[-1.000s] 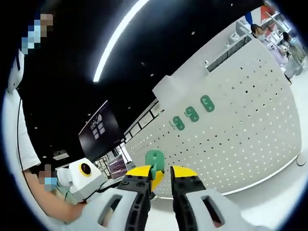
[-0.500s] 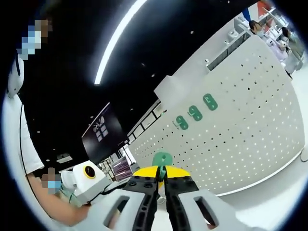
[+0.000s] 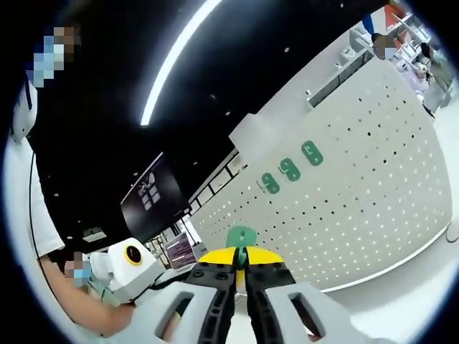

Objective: Insert the hook assembly into the mounting plate slot until the hook locks in place.

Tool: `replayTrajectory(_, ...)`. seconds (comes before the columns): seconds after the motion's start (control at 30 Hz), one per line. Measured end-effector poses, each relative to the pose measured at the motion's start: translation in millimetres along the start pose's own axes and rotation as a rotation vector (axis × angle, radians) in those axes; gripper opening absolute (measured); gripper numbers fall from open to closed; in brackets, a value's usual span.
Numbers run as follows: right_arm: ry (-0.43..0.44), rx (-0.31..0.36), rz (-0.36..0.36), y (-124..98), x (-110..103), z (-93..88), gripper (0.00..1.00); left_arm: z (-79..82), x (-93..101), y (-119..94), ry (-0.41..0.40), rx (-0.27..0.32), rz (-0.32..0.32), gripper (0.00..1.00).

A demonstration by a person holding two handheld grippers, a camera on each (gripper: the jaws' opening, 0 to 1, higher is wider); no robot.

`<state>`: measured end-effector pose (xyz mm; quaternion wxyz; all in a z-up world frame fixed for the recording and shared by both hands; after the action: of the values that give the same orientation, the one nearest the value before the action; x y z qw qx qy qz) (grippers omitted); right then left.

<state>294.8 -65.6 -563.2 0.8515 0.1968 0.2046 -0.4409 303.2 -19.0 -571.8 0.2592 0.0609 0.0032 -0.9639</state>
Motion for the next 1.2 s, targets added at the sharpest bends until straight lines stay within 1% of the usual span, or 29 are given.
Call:
replayTrajectory(0.03, 0.0, 0.003, -0.003, 0, 1, 1.0, 0.01, -3.6, 0.6, 0, 0.007, -0.019, 0.001, 0.12)
replayTrajectory(0.07, -0.003, 0.005, -0.005, 0, 1, 1.5, 0.01, -5.0, 1.7, 1, 0.003, -0.022, -0.005, 0.18)
replayTrajectory(0.13, -0.002, 0.003, -0.005, 0, 1, 1.2, 0.01, -8.2, 3.7, 0, 0.004, -0.033, -0.008, 0.26)
replayTrajectory(0.23, 0.004, 0.003, -0.008, 0, 3, 1.2, 0.01, -17.0, 5.9, 2, -0.017, -0.064, -0.015, 0.44)
replayTrajectory(0.3, 0.005, -0.003, -0.009, 0, 3, 0.5, 0.01, -19.9, 6.3, 2, 0.001, -0.075, -0.01, 0.52)
replayTrajectory(0.37, 0.008, -0.005, -0.007, 0, 3, -0.1, 0.01, -23.2, 5.3, 1, -0.011, -0.085, -0.004, 0.63)
replayTrajectory(0.43, 0.011, -0.008, -0.008, 0, 4, -0.6, 0.01, -24.4, 3.7, 1, -0.013, -0.088, 0.005, 0.7)
replayTrajectory(0.5, 0.011, -0.011, -0.007, 0, 3, -1.1, 0.01, -26.7, 1.9, 0, -0.032, -0.09, 0.009, 0.74)
replayTrajectory(0.63, 0.003, -0.014, -0.006, 1, 2, -0.9, 0.01, -28.3, 1.6, -2, -0.035, -0.093, 0.014, 0.73)
replayTrajectory(0.7, -0.05, -0.031, -0.016, 1, 2, -0.5, 0.01, -28.7, 2.3, -2, -0.043, -0.093, 0.011, 0.72)
replayTrajectory(0.77, -0.181, -0.064, -0.024, 1, 1, -0.6, 0.01, -27.7, 3.0, -2, -0.044, -0.092, 0.011, 0.72)
replayTrajectory(0.8, -0.299, -0.085, -0.05, 1, 1, 0.1, 0.01, -28.5, 2.6, -2, -0.047, -0.092, 0.013, 0.71)
replayTrajectory(0.83, -0.365, -0.099, -0.061, 1, 0, 0.2, 0.01, -29.2, 2.3, -2, -0.051, -0.093, 0.014, 0.71)
replayTrajectory(0.87, -0.448, -0.104, -0.081, 2, 0, 1.5, 0.01, -30.3, 2.0, -3, -0.053, -0.095, 0.016, 0.71)
replayTrajectory(0.93, -0.557, -0.125, -0.083, 3, -3, 0.2, 0.01, -30.9, 2.0, -3, -0.053, -0.096, 0.017, 0.71)
replayTrajectory(0.97, -0.592, -0.126, -0.089, 3, -4, 0.2, 0.01, -31.4, 1.9, -3, -0.055, -0.098, 0.017, 0.71)
replayTrajectory(1.0, -0.612, -0.126, -0.09, 4, -5, -0.1, 0.01, -31.6, 1.9, -3, -0.055, -0.098, 0.017, 0.7)
replayTrajectory(1.03, -0.583, -0.125, -0.087, 4, -6, -1.3, 0.01, -31.4, 1.8, -3, -0.056, -0.097, 0.017, 0.7)
replayTrajectory(1.2, -0.584, -0.125, -0.109, 4, -1, 1.0, 0.01, -30.6, 1.0, -4, -0.056, -0.096, 0.021, 0.7)
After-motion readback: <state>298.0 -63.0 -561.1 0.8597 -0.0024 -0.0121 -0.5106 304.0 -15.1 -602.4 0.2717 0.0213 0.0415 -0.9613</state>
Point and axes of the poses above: the point that each gripper's makers call its tool centre point, and the gripper's own axes: y roughly forward along the fingers, x roughly to its right, z roughly out of its top, the point moved 3 cm from there along -y, roughly backward along the fingers, and after that the axes turned 6 degrees about -z, right-handed, at the moved point
